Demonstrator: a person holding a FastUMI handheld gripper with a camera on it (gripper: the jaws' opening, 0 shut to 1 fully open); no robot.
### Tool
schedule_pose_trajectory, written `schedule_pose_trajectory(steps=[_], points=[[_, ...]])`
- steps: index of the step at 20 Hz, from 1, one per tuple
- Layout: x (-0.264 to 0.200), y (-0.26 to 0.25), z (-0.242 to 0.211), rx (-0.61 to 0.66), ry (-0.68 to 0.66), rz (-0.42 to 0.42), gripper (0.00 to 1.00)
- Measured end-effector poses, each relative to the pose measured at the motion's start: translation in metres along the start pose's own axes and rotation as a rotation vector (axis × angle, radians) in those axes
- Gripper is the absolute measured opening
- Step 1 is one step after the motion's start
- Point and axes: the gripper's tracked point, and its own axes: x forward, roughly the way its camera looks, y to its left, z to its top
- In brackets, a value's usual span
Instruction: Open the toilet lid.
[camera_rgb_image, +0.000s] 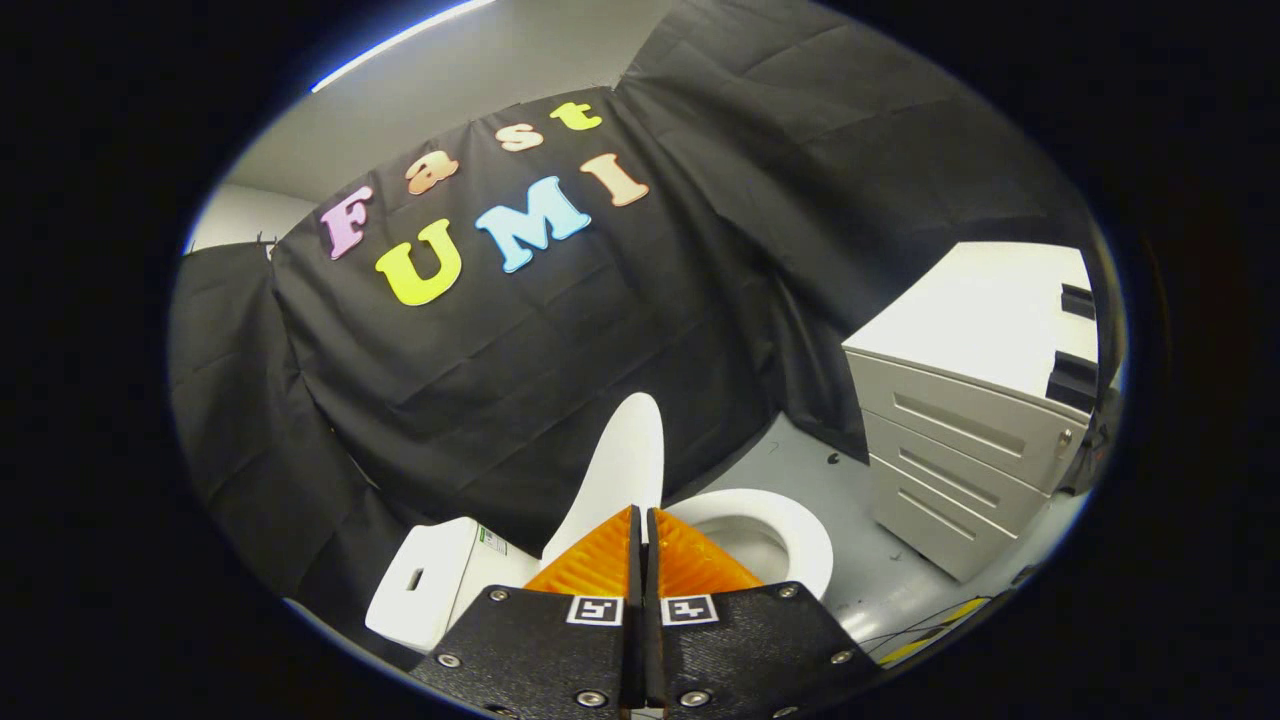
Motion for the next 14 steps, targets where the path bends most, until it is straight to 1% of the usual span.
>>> schedule_pose_trajectory(steps=[3,6,9,14], points=[[0.0,0.016,0.006,-0.035,-0.013,0.026,0.0],[-0.004,0.027,0.009,-0.048,-0.02,0.031,0.0],[-0.005,0.042,0.013,-0.089,-0.026,0.038,0.0],[-0.012,0.063,0.016,-0.109,-0.043,0.06,0.0]])
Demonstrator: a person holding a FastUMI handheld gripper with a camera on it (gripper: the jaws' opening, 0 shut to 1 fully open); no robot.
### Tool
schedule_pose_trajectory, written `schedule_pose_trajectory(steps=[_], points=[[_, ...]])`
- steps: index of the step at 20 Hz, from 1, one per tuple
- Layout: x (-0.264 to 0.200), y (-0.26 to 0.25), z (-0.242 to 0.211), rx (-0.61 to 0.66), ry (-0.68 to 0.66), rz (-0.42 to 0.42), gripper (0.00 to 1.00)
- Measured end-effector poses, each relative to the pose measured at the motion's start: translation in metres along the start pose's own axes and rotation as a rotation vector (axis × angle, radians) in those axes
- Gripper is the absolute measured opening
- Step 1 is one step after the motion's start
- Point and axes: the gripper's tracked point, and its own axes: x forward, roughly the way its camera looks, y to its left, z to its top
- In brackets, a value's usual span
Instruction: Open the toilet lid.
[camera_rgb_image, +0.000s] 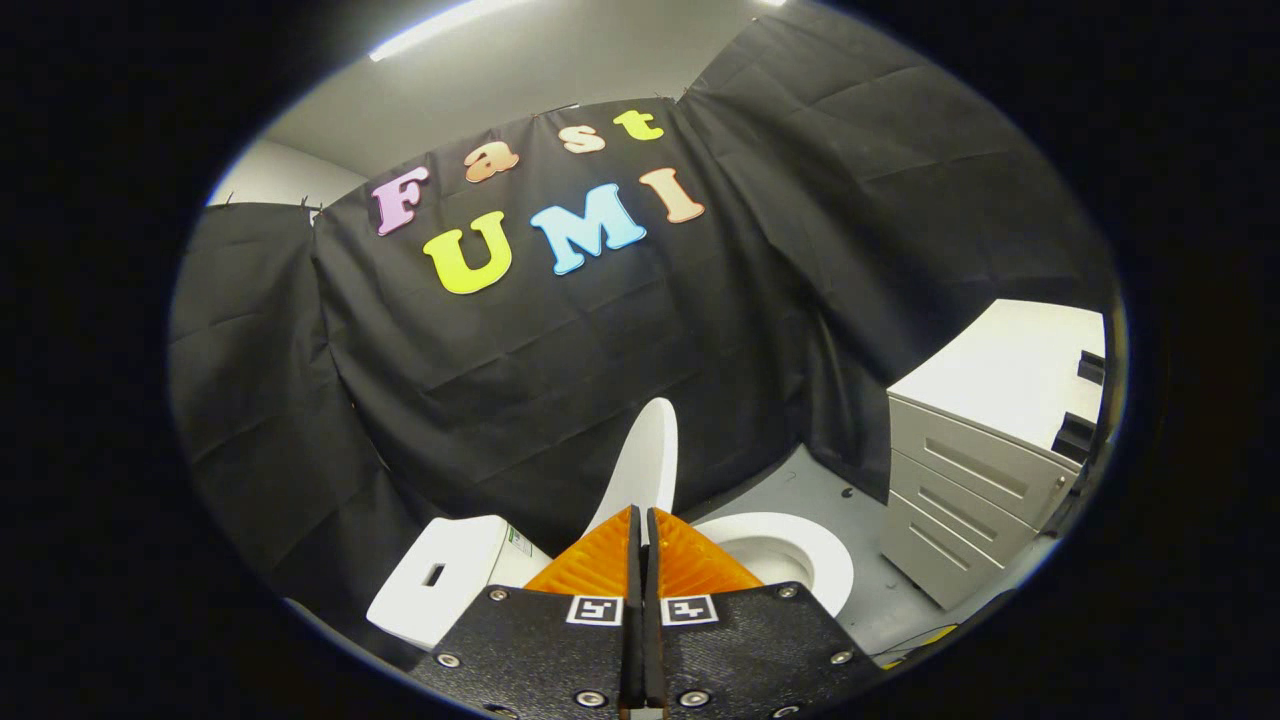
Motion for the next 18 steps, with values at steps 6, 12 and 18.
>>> schedule_pose_trajectory(steps=[6,12,18], points=[[0.0,0.031,0.008,-0.047,-0.017,0.027,0.0],[-0.005,0.065,0.011,-0.095,-0.033,0.061,0.0],[-0.012,0.1,0.008,-0.166,-0.047,0.093,0.0]])
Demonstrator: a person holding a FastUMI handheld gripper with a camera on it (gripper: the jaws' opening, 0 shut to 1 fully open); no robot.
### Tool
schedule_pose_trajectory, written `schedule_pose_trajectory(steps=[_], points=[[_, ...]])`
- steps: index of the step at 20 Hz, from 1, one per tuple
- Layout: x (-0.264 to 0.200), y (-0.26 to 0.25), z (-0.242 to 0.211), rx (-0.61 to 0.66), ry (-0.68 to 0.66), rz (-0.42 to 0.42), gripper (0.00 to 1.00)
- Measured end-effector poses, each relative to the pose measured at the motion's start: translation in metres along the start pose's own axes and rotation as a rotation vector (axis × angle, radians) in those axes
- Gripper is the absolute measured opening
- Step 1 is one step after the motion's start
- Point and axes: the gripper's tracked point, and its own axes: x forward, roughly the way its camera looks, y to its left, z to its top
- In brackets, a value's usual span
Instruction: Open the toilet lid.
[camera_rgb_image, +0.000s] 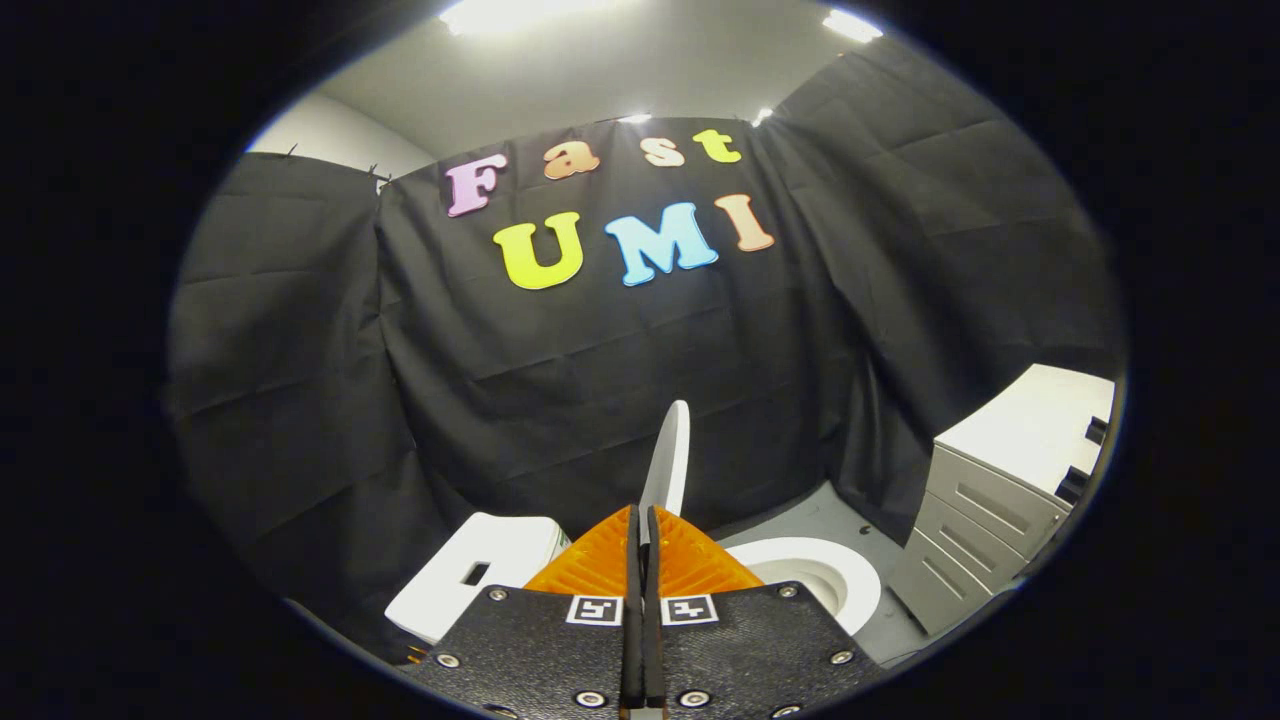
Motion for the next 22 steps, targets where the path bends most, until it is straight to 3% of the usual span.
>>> schedule_pose_trajectory(steps=[22], points=[[-0.006,0.094,0.001,-0.188,-0.045,0.087,0.0]])
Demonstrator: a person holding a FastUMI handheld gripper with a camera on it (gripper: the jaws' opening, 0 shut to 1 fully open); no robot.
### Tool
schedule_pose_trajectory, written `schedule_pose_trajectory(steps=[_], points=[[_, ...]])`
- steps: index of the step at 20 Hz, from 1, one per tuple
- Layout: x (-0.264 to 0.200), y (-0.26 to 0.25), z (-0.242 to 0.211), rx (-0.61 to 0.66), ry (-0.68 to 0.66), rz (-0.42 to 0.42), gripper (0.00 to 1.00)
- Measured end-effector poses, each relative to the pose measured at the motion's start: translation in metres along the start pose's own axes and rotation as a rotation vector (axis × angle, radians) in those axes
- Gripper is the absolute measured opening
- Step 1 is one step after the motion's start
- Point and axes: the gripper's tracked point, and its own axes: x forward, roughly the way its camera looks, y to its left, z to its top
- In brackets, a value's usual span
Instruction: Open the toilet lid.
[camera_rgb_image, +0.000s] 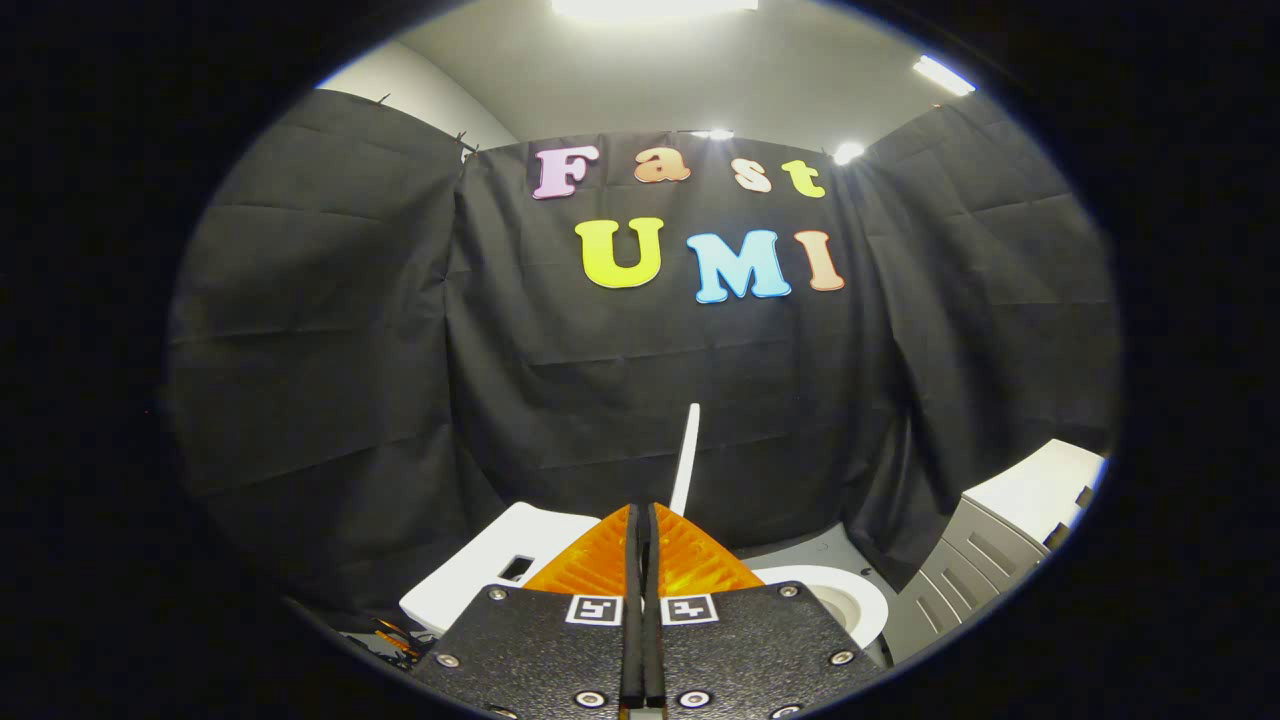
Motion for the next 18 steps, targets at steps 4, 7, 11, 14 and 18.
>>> schedule_pose_trajectory(steps=[4,7,11,14,18], points=[[0.001,0.026,0.0,-0.059,-0.014,0.021,0.0],[0.002,0.043,0.0,-0.068,-0.02,0.039,0.0],[0.005,0.066,0.0,-0.063,-0.025,0.071,0.0],[0.006,0.083,-0.002,-0.072,-0.024,0.096,0.0],[0.01,0.107,-0.006,-0.071,-0.012,0.125,0.0]])
